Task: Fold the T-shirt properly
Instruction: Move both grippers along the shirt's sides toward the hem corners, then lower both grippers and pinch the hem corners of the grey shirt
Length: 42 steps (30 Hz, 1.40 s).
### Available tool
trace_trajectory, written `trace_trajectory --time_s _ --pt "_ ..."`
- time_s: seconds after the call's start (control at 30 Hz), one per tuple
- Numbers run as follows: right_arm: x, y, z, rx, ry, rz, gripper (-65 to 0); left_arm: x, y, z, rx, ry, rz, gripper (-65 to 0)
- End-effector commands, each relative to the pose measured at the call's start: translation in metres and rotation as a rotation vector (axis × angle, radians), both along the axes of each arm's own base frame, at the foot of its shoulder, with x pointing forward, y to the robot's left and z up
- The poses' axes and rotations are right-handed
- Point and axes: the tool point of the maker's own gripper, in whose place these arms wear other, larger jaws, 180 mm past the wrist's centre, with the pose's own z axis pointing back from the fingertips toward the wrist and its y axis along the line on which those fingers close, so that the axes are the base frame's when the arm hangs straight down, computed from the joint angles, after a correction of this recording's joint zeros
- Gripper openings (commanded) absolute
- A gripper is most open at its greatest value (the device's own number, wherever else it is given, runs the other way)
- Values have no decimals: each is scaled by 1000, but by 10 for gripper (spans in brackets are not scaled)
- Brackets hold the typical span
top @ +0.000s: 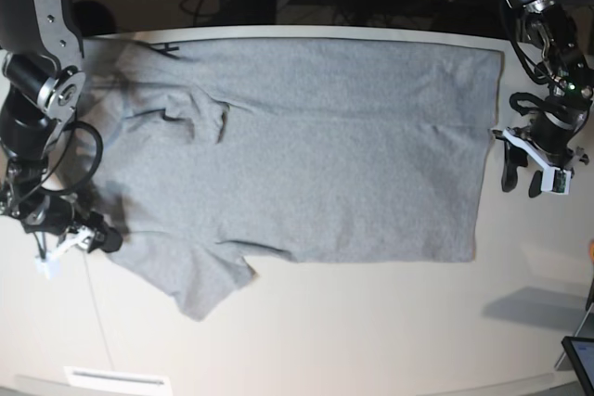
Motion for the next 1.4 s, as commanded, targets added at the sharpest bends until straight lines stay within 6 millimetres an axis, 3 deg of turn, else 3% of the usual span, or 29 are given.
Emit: trace_trajectory --time_s 0.0,0.23,0.37,0.5,0.67,0.83,1.07,1.37 --pt "8 -7 12 -18 -23 1 -340 12 7 20 4 -64 4 -343" --pt "9 -7 12 -19 -23 2 -453 37 32 20 -49 -72 63 -339" --pt "9 -7 12 -19 -23 2 -646 59 49 30 -86 -95 100 -338" --pt "9 -7 13 -19 -25 2 -647 79 60 24 -173 -94 146 -319" --pt "9 -7 13 -19 -25 2 -649 99 64 20 -267 -95 180 -197" --pt "9 -7 13 -19 -24 3 -649 117 60 10 -373 -78 207 -178" --pt "9 -7 13 -21 -24 2 -649 145 18 -14 -407 52 119 -176" --pt "8 -11 13 -26 -23 -1 -649 161 2 -13 -473 58 114 -181"
